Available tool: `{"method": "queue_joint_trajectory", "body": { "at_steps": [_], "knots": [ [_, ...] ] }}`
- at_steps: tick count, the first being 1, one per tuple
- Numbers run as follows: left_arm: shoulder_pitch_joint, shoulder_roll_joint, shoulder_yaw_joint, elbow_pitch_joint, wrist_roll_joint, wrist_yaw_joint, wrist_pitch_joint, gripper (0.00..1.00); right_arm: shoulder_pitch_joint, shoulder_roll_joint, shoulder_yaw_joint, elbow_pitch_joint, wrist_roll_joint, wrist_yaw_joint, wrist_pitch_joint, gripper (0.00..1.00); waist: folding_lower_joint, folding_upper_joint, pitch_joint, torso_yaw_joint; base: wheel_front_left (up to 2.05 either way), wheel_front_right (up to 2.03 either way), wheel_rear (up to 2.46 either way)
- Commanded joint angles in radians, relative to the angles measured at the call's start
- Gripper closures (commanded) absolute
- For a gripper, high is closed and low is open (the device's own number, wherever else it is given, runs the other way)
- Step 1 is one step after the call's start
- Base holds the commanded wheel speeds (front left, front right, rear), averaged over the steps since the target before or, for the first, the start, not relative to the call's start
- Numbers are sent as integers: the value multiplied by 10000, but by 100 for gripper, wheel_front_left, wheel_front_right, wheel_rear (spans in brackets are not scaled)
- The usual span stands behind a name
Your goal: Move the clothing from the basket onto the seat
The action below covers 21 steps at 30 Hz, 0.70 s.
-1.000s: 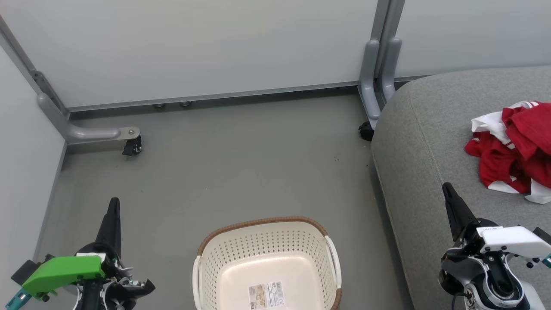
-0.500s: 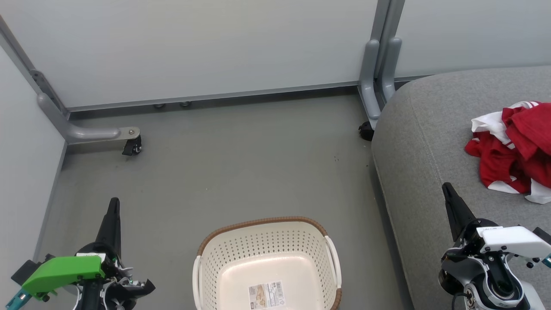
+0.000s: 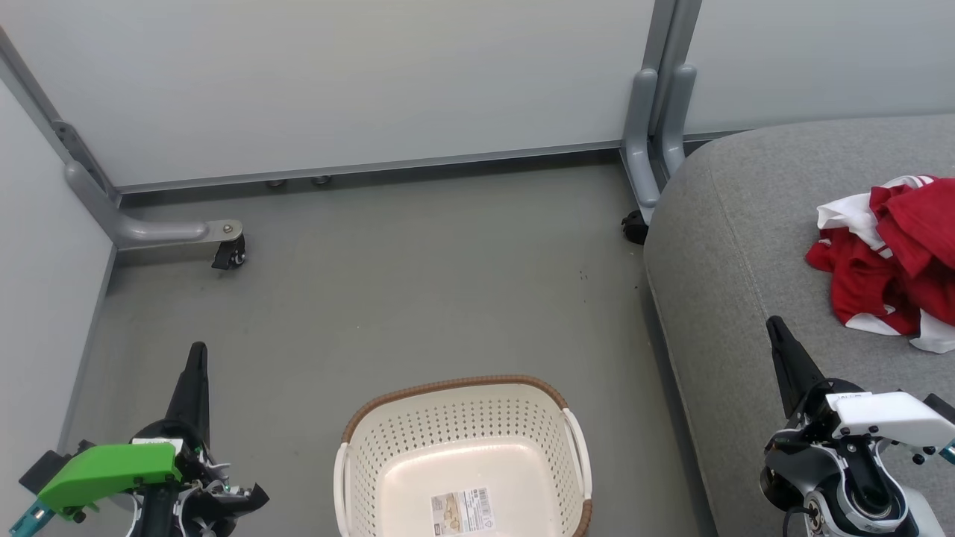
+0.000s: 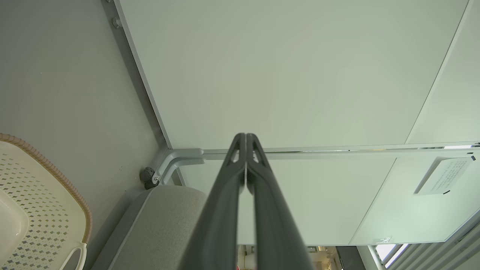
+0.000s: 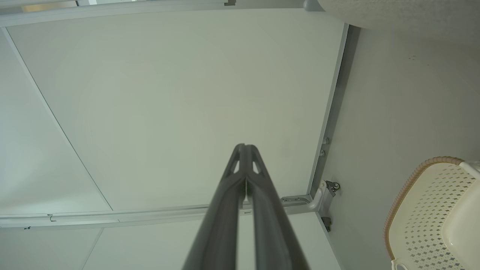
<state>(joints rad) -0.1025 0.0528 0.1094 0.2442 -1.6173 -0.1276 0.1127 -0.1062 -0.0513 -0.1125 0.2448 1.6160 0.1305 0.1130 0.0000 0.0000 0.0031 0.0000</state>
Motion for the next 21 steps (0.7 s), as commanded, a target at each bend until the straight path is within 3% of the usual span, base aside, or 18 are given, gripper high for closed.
{"method": "queue_joint_trajectory", "body": {
  "at_steps": [1, 21],
  "knots": [
    [-128, 11, 42, 18, 36, -57, 10, 100, -53, -3, -18, 17, -37, 4, 29, 100, 0, 0, 0, 0, 0, 0, 0],
    [-130, 2, 50, 18, 49, -57, 24, 100, -53, 1, -25, 17, -47, 4, 39, 100, 0, 0, 0, 0, 0, 0, 0]
  ]
}}
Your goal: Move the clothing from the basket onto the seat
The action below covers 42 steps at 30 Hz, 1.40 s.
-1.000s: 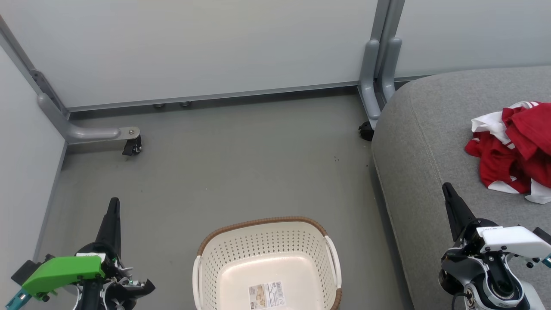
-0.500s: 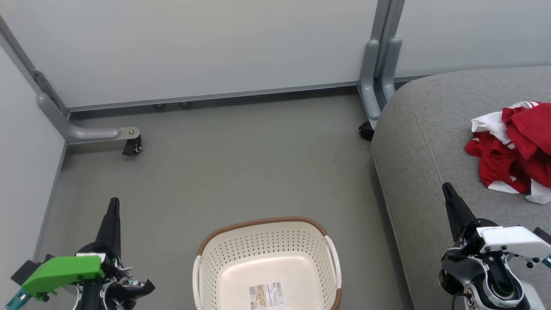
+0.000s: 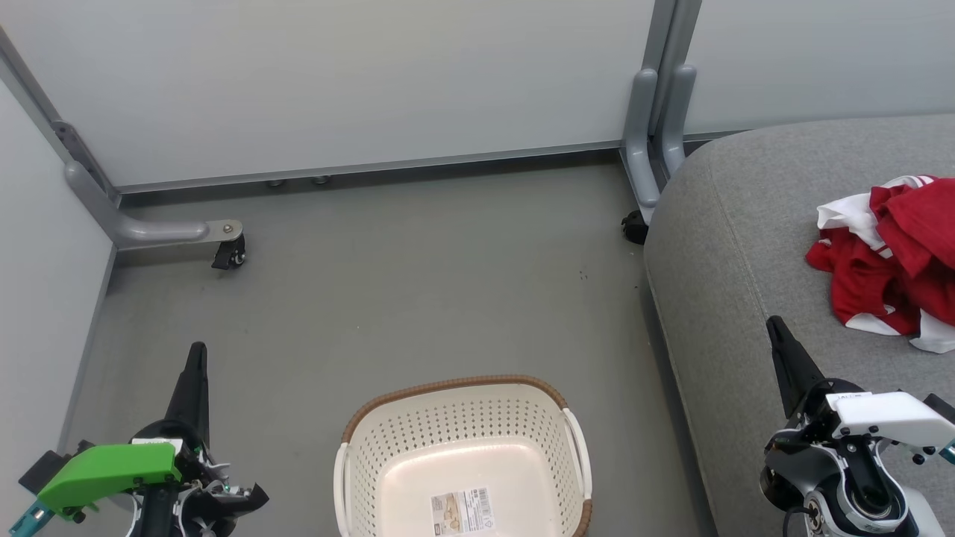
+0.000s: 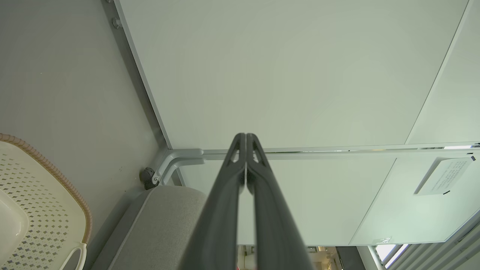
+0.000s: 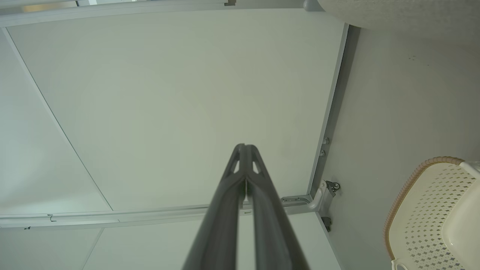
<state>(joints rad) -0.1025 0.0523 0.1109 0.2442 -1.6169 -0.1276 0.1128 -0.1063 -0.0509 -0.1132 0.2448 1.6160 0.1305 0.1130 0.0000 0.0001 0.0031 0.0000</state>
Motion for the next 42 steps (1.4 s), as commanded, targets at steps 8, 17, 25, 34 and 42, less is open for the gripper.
{"method": "queue_joint_trajectory", "body": {
  "at_steps": [8, 17, 25, 34, 42],
  "knots": [
    [-131, 5, 38, 19, 45, -57, 26, 100, -53, -1, -20, 17, -49, 4, 42, 100, 0, -1, 0, 0, 0, 0, 0],
    [-131, 2, 40, 19, 49, -57, 31, 100, -53, 1, -22, 18, -52, 4, 44, 100, 0, -1, 0, 0, 0, 0, 0],
    [-131, -1, 41, 19, 53, -58, 35, 100, -54, 2, -24, 18, -54, 4, 46, 100, 0, -1, 0, 0, 0, 0, 0],
    [-132, -3, 45, 19, 57, -58, 39, 100, -54, 4, -25, 18, -57, 4, 48, 100, 0, -1, 0, 0, 0, 0, 0],
    [-132, -4, 47, 19, 61, -58, 42, 100, -53, 4, -26, 18, -59, 4, 50, 100, 0, -1, 0, 0, 0, 0, 0]
  ]
}}
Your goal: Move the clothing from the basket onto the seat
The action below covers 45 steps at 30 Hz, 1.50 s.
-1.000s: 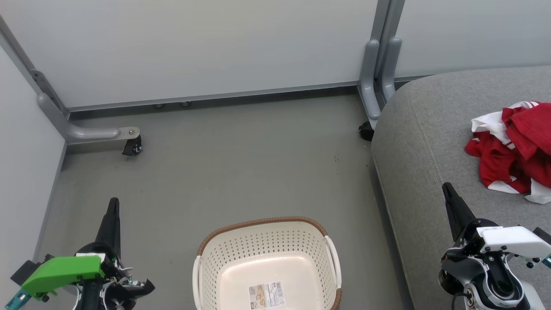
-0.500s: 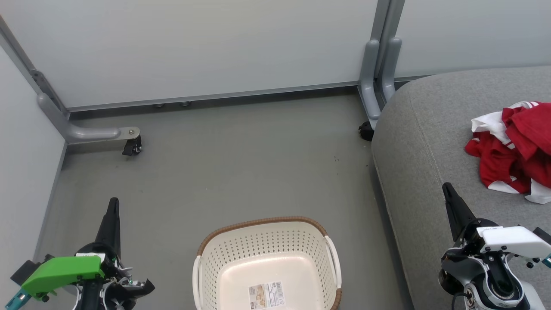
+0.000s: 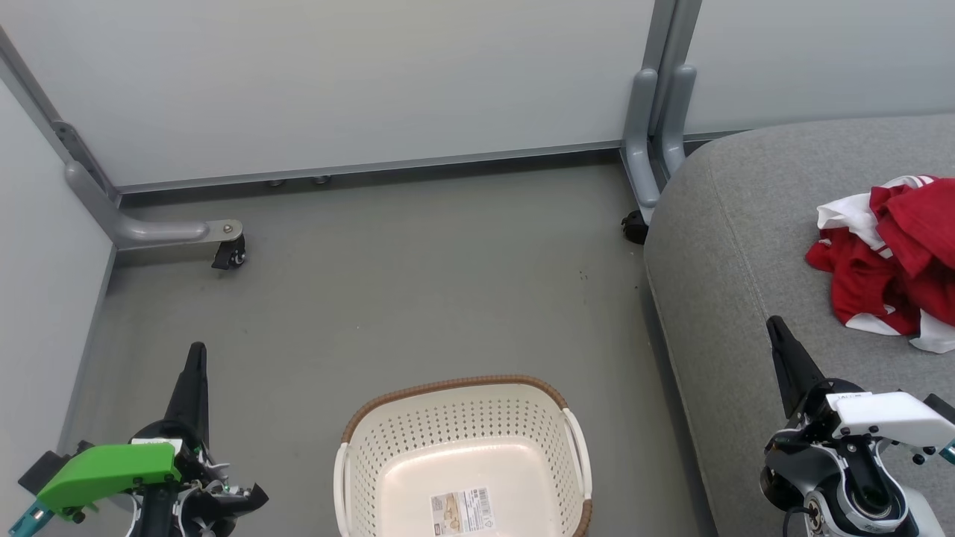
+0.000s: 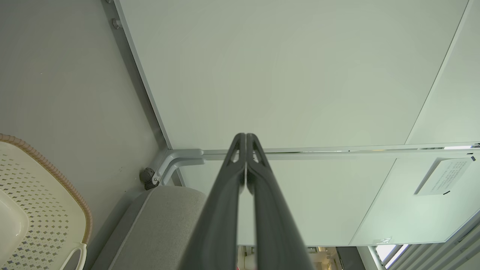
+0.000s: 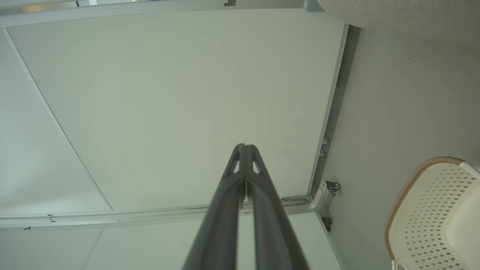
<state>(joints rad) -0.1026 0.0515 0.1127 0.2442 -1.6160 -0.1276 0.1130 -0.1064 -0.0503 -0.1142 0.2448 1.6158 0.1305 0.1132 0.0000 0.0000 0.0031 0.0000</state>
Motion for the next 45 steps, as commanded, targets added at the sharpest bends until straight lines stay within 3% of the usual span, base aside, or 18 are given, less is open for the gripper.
{"method": "queue_joint_trajectory", "body": {
  "at_steps": [1, 45],
  "knots": [
    [-132, 3, 29, 19, 51, -58, 39, 100, -52, -2, -16, 18, -57, 4, 48, 100, 0, 0, 0, 0, 0, 0, 0],
    [-133, -2, 35, 19, 62, -58, 49, 100, -53, 0, -21, 18, -63, 4, 47, 100, 0, 0, 0, 0, 0, 0, 0]
  ]
}}
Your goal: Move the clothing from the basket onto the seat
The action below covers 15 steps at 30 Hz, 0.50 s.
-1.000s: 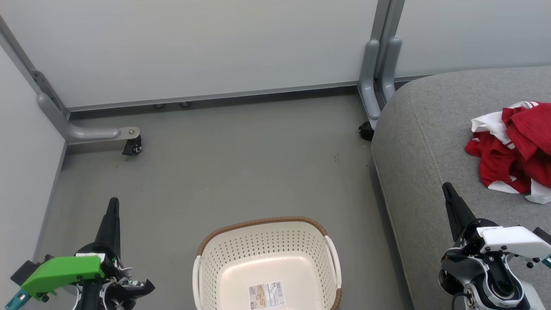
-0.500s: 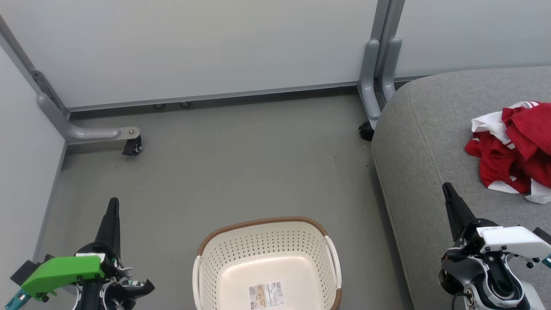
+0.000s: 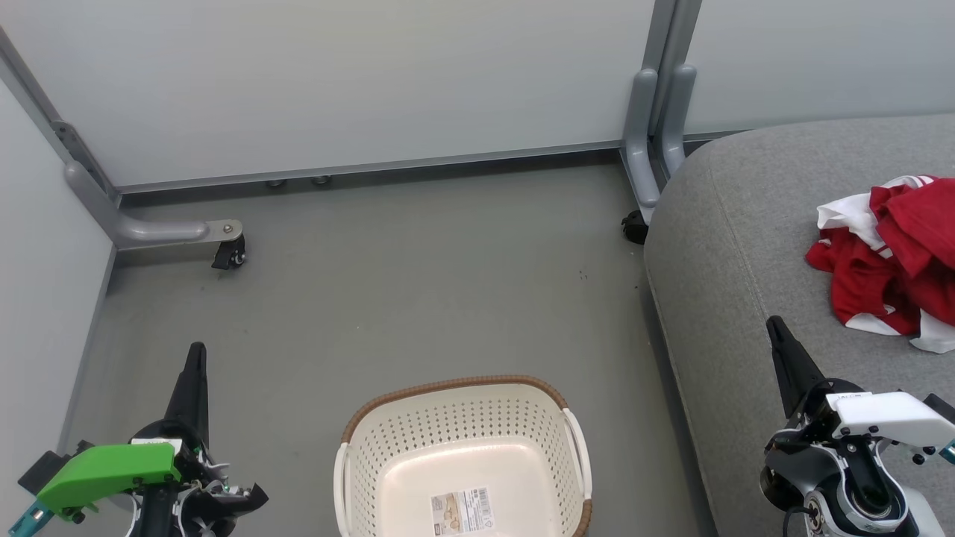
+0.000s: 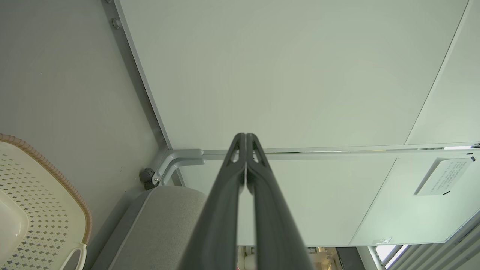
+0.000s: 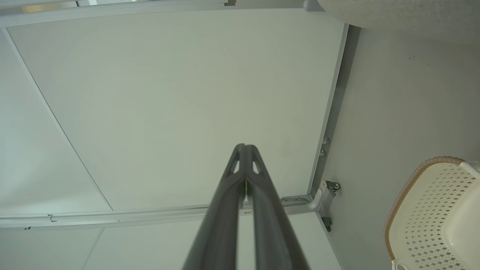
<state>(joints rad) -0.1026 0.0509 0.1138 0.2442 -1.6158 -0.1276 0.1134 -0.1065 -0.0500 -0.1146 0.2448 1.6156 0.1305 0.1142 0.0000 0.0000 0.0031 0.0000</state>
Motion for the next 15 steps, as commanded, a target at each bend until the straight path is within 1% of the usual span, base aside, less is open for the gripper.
{"method": "queue_joint_trajectory", "body": {
  "at_steps": [1, 15],
  "knots": [
    [-133, 4, 24, 19, 61, -58, 45, 100, -52, -3, -18, 18, -62, 4, 38, 100, 0, 0, 0, 0, 0, 0, 0],
    [-134, 2, 25, 19, 63, -58, 47, 100, -52, -2, -19, 18, -63, 4, 39, 100, 0, 0, 0, 0, 0, 0, 0]
  ]
}}
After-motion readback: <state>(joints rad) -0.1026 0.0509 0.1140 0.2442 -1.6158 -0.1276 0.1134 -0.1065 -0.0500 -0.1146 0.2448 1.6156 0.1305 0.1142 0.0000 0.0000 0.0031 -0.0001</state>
